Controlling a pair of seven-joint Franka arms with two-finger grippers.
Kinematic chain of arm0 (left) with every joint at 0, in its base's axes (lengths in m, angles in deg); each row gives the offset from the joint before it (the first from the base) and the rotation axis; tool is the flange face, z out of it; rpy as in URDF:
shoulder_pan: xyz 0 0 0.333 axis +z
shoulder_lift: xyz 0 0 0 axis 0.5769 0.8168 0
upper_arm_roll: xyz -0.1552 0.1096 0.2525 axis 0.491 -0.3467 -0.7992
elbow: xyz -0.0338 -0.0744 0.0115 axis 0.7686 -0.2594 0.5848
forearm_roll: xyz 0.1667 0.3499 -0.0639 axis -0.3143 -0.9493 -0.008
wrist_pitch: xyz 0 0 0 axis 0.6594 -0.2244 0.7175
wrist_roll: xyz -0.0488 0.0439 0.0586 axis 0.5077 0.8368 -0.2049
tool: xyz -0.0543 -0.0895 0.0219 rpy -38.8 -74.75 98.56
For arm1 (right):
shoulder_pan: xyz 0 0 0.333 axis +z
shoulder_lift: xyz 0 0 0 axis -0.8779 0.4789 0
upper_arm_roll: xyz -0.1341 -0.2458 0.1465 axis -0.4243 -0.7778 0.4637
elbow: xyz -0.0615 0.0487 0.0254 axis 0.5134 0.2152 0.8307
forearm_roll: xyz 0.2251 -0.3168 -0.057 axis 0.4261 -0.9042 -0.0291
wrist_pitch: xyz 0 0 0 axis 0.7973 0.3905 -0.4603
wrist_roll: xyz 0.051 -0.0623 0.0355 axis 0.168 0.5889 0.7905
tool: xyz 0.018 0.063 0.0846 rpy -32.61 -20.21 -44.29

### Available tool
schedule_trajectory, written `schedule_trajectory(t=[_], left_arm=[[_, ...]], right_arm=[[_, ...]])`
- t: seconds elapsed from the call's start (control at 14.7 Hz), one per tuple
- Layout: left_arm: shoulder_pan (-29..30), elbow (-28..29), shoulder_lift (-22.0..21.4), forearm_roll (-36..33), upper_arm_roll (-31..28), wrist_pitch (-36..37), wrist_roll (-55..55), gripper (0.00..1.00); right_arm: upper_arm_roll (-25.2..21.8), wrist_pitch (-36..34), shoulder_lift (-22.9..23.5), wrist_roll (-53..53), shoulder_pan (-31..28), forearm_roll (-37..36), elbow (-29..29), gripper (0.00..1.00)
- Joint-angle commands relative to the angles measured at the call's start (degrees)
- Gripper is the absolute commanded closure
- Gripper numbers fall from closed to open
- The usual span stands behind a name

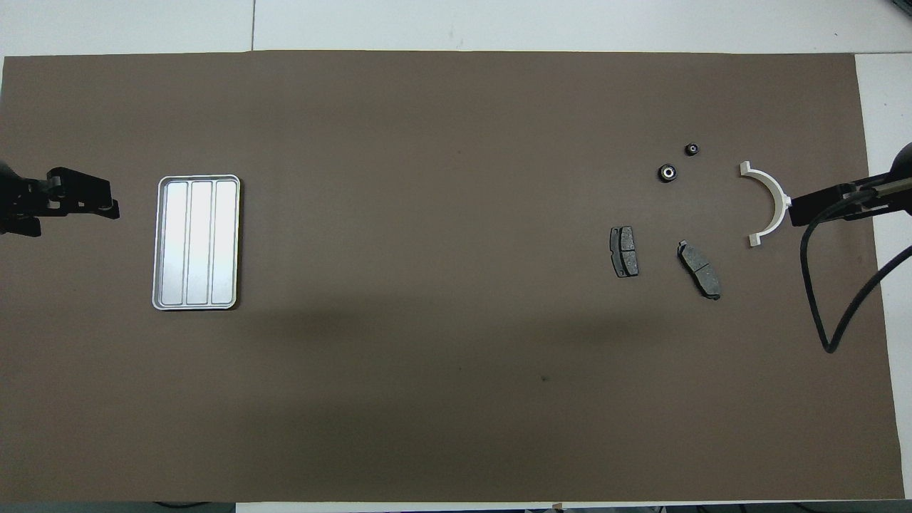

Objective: Place bearing gear from tray to pile

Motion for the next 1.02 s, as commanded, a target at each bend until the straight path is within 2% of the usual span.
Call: schedule_trajectory(t=[0.0,0.2,0.54,0.95], left_arm=[[0.19,1.05,-1.28,0.28,0.12,0.65,-0.82,0.0],[0.19,0.96,-1.28,0.28,0.12,0.65,-0.82,0.0],[0.19,1.04,-1.28,0.28,0.12,0.65,-0.74,0.0],[0.19,1.05,-1.28,0.28,0.12,0.65,-0.82,0.0]], right_arm=[[-0.21,-1.13,-2.68,1.53,-0.22,1.86,-2.13,0.0],[-0.29,-1.48,-2.68,2.67,-0.39,6.61,-0.29,0.0],[-0.56,-2.62,-2.94,3.21,0.49,3.1,-1.16,0.0],[-0.65,-2.54,-2.86,3.03,0.4,2.92,-1.16,0.0]])
